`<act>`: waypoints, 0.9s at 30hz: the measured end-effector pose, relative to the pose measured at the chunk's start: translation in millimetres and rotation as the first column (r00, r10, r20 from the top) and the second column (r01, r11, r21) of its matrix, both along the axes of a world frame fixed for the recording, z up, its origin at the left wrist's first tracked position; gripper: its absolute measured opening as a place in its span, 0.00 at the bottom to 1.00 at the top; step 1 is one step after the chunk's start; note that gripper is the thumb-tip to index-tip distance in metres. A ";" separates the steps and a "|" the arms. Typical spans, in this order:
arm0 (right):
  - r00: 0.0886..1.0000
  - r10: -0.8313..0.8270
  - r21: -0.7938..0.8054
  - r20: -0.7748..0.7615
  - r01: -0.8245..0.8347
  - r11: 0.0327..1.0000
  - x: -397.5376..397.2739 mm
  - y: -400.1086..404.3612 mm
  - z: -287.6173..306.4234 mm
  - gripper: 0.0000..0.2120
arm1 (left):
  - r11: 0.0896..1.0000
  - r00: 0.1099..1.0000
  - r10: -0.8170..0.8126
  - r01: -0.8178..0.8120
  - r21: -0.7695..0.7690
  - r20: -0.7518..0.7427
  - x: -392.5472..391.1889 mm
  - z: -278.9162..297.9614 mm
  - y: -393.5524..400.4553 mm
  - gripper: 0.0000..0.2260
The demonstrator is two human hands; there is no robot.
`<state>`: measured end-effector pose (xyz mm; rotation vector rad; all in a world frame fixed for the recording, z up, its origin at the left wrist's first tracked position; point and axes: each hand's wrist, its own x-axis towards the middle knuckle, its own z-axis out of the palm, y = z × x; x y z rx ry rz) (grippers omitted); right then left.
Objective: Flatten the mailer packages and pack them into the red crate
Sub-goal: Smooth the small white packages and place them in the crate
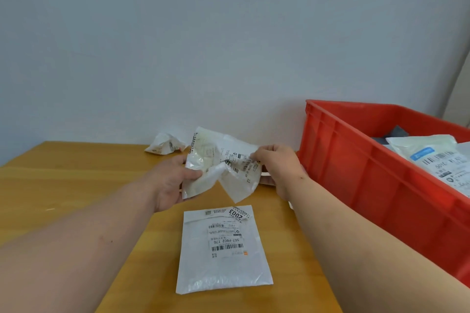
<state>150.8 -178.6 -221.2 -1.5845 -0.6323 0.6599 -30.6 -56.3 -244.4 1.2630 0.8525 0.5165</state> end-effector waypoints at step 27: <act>0.978 0.207 -0.446 0.038 -0.169 0.879 7.1 -19.0 -62.1 0.28 | 0.985 0.984 -0.150 0.140 -0.102 -0.098 -26.9 -17.1 -25.1 0.24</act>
